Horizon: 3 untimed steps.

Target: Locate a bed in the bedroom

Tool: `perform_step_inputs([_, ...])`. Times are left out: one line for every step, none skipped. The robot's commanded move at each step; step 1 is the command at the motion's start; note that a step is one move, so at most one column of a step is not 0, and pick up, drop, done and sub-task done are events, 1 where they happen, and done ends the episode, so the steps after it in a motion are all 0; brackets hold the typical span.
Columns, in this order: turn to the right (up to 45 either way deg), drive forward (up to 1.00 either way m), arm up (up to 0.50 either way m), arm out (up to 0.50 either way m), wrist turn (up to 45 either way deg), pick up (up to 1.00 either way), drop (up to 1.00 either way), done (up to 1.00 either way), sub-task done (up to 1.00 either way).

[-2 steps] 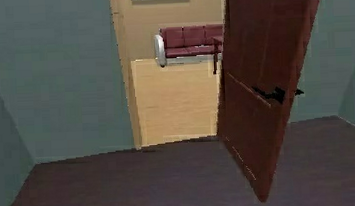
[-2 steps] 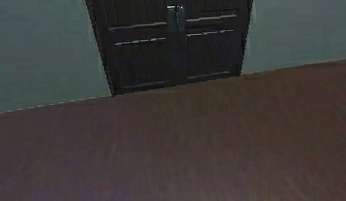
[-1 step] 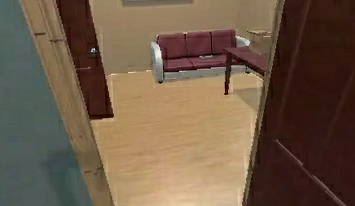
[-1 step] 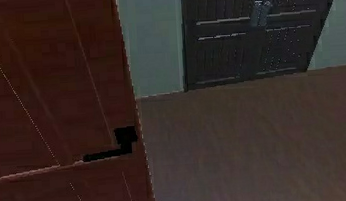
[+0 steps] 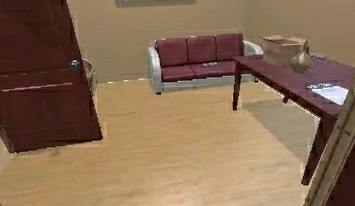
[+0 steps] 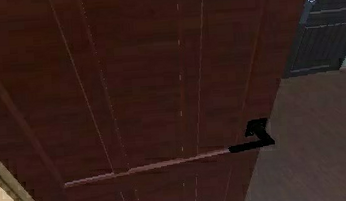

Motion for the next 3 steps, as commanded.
perform_step_inputs([-6.0,0.0,0.0,0.0,0.0,0.0,0.0,0.0,0.0])
perform_step_inputs([0.0,0.3,0.0,0.0,0.0,0.0,0.0,0.0,0.0])
perform_step_inputs([-27.0,0.0,0.0,0.0,0.0,0.0,0.0,0.0,0.0])
